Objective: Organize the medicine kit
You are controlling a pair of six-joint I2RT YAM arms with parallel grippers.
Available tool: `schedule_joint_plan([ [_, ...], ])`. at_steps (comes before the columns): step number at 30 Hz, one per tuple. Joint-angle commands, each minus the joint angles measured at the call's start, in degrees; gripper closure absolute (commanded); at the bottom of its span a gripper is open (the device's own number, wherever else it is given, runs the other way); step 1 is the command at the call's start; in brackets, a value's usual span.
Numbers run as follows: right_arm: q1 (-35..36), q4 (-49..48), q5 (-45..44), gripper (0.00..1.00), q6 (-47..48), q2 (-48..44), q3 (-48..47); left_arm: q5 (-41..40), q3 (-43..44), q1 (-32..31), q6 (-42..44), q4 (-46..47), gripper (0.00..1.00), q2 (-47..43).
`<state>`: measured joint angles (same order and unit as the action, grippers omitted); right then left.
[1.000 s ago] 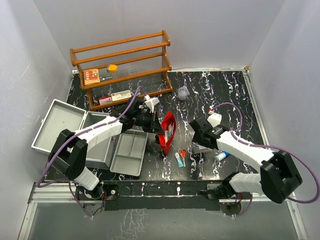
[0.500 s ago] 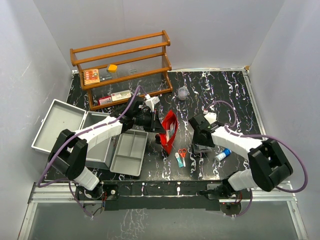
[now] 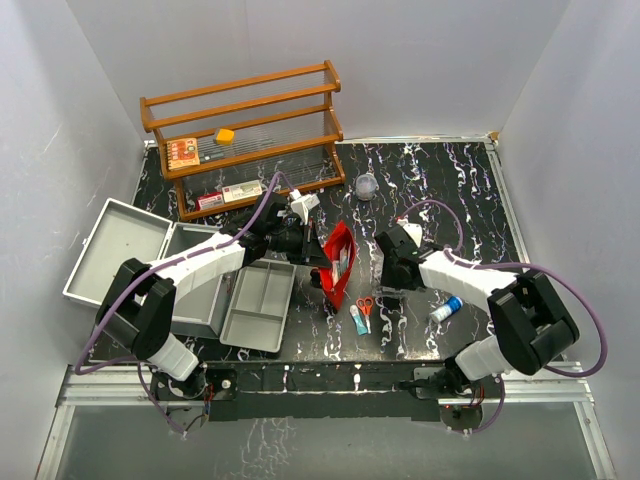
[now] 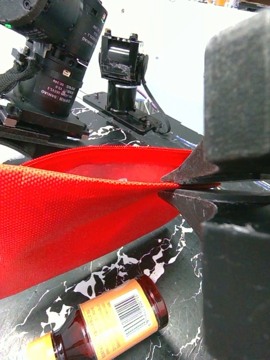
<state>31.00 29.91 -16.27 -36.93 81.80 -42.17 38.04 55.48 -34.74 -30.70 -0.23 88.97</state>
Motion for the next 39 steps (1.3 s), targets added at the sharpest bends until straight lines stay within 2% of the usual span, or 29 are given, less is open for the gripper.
schedule_joint_plan([
  [1, -0.24, -2.32, -0.14, 0.73, -0.22, 1.09, -0.20, 1.81, 0.05, -0.33, 0.19, 0.51, 1.00, -1.96],
  [5, -0.28, -1.70, -0.95, 0.87, -0.51, 0.06, -1.09, 1.31, 0.15, -0.33, 0.61, -0.08, 1.00, -2.37],
  [11, -0.25, -2.32, -1.57, 1.00, -0.78, -4.18, -1.38, 0.22, 0.40, -0.33, 0.81, -0.64, 1.00, -2.45],
  [28, -0.24, -5.06, 0.31, 1.00, -3.48, -12.50, 1.30, -1.62, 2.03, -0.33, 0.90, -1.79, 1.00, -1.25],
  [29, -0.31, -4.82, 0.84, 0.99, -3.07, -12.04, 1.45, -1.59, 2.19, -0.33, 0.93, -1.79, 1.00, -0.93],
  [32, -0.24, -2.41, -0.70, 0.73, -3.02, -9.96, 1.08, -0.84, 2.60, -0.33, 1.05, -1.68, 1.00, -0.30],
  [34, -0.24, -1.13, -1.85, 0.62, -2.74, -8.48, 0.15, -0.69, 3.03, -0.33, 1.74, -2.33, 1.00, -0.19],
  [39, -0.31, -1.53, -2.94, 0.48, -1.28, -5.43, -2.16, -1.02, 2.84, -0.35, 2.22, -2.49, 1.00, -0.34],
])
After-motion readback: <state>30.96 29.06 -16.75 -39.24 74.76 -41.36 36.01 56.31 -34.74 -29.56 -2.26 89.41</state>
